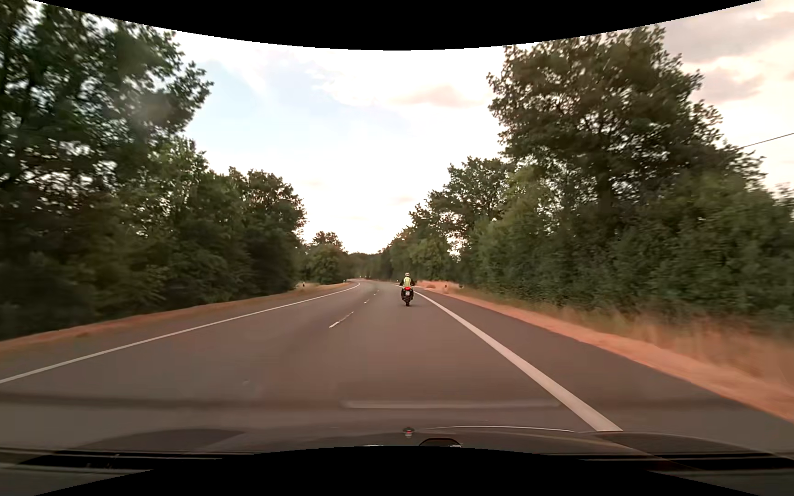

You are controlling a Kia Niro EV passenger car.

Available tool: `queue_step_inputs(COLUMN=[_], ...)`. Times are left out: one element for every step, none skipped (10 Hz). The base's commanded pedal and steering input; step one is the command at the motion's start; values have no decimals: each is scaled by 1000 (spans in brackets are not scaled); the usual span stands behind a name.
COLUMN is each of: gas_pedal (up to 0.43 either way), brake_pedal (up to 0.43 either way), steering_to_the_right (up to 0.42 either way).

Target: Follow the waypoints while adhering to traffic rules and regulations

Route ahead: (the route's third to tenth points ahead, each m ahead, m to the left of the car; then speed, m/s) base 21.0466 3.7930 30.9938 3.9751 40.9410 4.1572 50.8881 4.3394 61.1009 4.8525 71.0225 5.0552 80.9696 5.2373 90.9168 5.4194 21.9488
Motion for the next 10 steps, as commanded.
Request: queue_step_inputs(gas_pedal=[220,220,220,220,209,209,209,209,209,209], brake_pedal=[0,0,0,0,0,0,0,0,0,0], steering_to_the_right=[-7,-8,-8,-7,-7,-7,-6,-7,-6,-6])
